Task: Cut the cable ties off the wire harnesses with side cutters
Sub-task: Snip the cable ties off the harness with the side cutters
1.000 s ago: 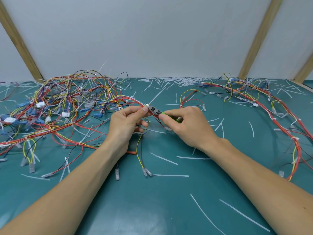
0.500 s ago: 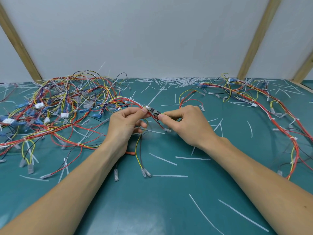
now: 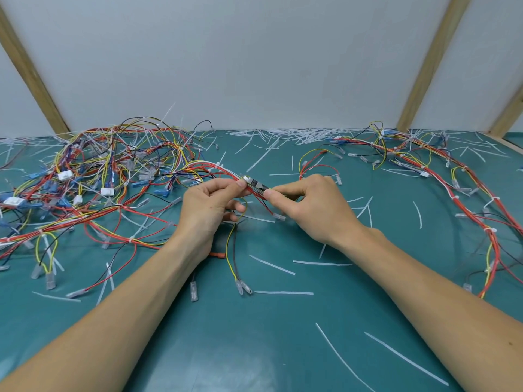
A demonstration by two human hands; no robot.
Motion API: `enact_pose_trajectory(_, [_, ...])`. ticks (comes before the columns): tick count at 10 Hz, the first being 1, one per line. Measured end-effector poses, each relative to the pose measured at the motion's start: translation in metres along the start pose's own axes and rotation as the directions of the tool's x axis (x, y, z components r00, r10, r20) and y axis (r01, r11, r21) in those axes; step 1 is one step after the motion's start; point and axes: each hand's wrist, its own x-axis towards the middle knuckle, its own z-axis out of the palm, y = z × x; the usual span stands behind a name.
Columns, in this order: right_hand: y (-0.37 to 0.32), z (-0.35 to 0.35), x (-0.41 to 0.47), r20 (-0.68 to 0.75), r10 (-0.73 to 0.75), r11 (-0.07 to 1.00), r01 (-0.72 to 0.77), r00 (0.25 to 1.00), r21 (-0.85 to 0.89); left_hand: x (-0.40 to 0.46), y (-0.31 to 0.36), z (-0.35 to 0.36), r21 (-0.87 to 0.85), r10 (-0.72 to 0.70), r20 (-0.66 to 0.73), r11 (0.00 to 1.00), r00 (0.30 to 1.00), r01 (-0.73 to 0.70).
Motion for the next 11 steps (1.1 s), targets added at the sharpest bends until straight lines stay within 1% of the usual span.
enact_pose_trajectory(9, [0.0015,0.0025,-0.0002,0.018,0.039,0.999,-0.039,0.999,0.022,0.0000,-0.0009,-0.0001,0.001,0.000,0.006,1.000,1.000,0.000])
enact_pose_trajectory(11, [0.0011,0.0021,-0.0003,0.029,0.039,0.999,-0.039,0.999,-0.001,0.0001,-0.0009,-0.0003,0.004,-0.004,0.007,1.000,1.000,0.004])
